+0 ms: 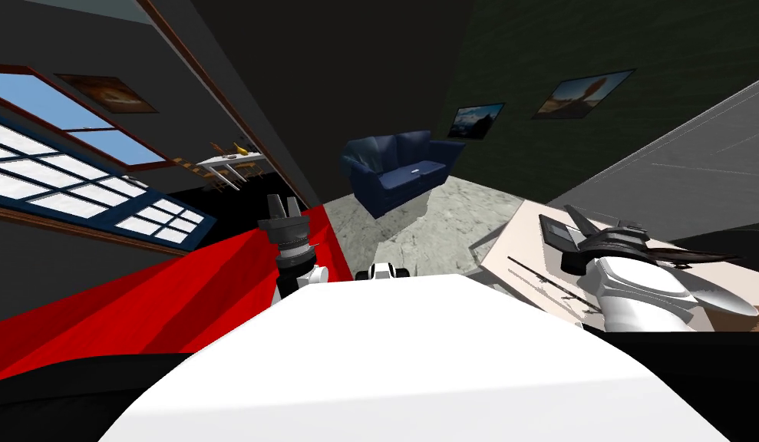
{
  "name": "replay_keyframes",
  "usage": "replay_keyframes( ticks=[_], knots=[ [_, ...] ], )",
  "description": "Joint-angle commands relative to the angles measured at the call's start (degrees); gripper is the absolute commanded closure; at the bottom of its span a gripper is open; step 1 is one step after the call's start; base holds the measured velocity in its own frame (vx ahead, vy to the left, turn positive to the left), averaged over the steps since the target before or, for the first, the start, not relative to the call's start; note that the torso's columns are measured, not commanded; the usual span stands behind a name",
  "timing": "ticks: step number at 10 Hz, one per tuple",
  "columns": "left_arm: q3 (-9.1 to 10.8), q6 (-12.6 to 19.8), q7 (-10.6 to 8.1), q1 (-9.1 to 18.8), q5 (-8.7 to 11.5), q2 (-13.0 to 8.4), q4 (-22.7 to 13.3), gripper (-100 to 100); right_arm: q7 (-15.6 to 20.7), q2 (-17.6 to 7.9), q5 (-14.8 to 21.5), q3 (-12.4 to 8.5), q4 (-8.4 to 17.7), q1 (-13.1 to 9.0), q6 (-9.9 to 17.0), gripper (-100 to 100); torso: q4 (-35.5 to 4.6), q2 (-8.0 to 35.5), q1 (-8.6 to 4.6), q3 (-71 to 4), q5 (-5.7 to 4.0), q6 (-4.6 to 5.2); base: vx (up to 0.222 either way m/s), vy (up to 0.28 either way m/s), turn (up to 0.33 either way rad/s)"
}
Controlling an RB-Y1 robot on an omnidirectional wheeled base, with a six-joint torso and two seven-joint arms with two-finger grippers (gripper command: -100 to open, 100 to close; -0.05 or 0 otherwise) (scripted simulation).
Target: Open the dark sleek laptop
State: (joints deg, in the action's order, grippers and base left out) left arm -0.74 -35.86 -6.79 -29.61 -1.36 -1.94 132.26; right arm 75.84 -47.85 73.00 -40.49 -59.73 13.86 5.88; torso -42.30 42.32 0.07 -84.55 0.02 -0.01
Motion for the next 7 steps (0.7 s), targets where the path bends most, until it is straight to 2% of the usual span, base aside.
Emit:
replay_keyframes(
  ticks=[1,2,7],
  knots=[
    [0.01,0.00,0.00,-0.01,0.00,0.00,0.00,0,0.12,-1.01,-2.01,0.70,0.02,0.92,0.47,-100,0.02,-0.06,-0.12,-0.04,-0.03,0.04,-0.013,0.017,0.000],
    [0.01,0.00,0.00,-0.01,0.00,-0.01,0.00,0,0.21,-1.12,-2.34,0.84,-0.03,1.05,0.70,0,0.04,-0.14,-0.23,-0.08,-0.08,0.02,-0.004,0.006,-0.001],
    [0.01,0.00,0.00,-0.01,0.00,-0.01,0.00,0,0.20,-1.11,-2.30,0.82,-0.02,1.04,0.68,0,0.01,-0.02,-0.05,-0.01,-0.02,0.01,0.000,0.000,0.000]
  ],
)
